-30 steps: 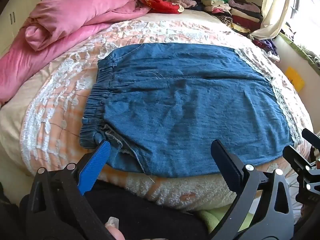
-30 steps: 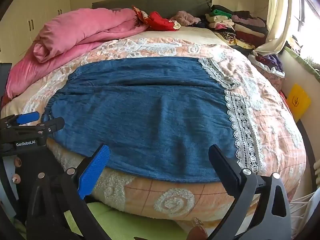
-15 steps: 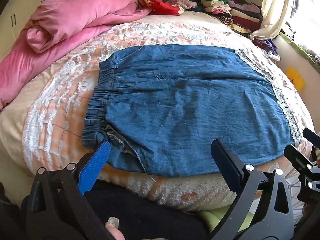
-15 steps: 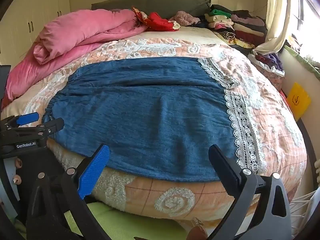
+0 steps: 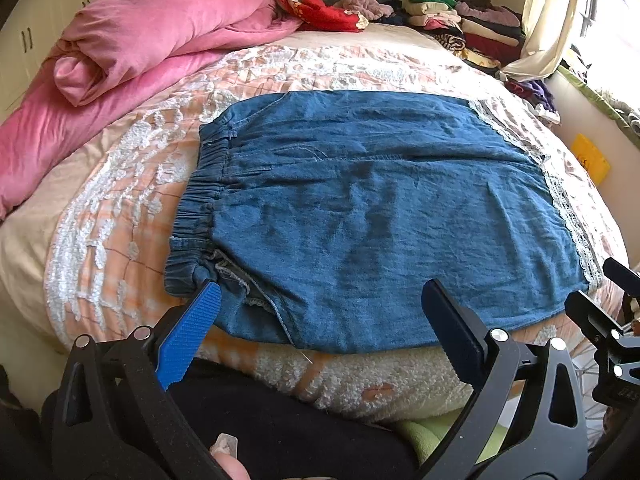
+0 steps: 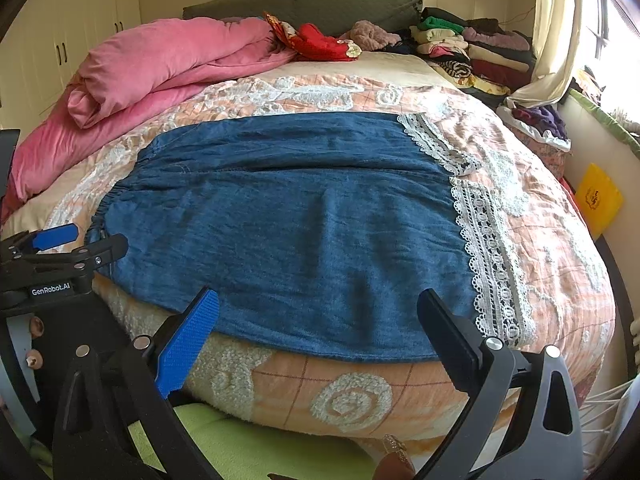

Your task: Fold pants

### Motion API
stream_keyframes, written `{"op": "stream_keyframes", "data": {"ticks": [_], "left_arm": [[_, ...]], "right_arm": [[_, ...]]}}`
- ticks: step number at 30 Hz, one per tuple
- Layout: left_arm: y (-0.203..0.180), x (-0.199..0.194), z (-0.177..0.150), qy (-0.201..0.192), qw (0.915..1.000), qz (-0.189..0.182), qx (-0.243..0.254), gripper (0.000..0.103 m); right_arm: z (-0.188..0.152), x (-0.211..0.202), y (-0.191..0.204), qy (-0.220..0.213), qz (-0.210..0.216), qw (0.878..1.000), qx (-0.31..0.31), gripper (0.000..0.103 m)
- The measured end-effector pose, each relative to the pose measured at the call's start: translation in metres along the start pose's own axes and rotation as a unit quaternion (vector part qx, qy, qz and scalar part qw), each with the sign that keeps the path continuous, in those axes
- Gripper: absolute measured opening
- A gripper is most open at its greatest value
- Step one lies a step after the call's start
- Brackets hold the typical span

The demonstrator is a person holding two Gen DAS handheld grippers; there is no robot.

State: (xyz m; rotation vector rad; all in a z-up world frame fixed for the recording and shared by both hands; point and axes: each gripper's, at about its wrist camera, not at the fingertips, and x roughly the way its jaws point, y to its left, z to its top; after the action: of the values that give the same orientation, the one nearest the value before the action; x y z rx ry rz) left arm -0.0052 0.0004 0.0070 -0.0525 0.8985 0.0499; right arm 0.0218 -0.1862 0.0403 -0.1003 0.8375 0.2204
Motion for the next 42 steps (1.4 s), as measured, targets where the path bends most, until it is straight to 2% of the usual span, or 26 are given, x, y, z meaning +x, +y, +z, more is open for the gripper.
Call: {"op": "stream_keyframes", "data": {"ticks": [42], "left_arm": [[0.001,-0.003,0.001,-0.002,1.0000,0.002,-0.002,0.094]], "right_arm": [[0.007,0.011,0.003,0.004,0.009,1.000,-0.002,0.099]]}}
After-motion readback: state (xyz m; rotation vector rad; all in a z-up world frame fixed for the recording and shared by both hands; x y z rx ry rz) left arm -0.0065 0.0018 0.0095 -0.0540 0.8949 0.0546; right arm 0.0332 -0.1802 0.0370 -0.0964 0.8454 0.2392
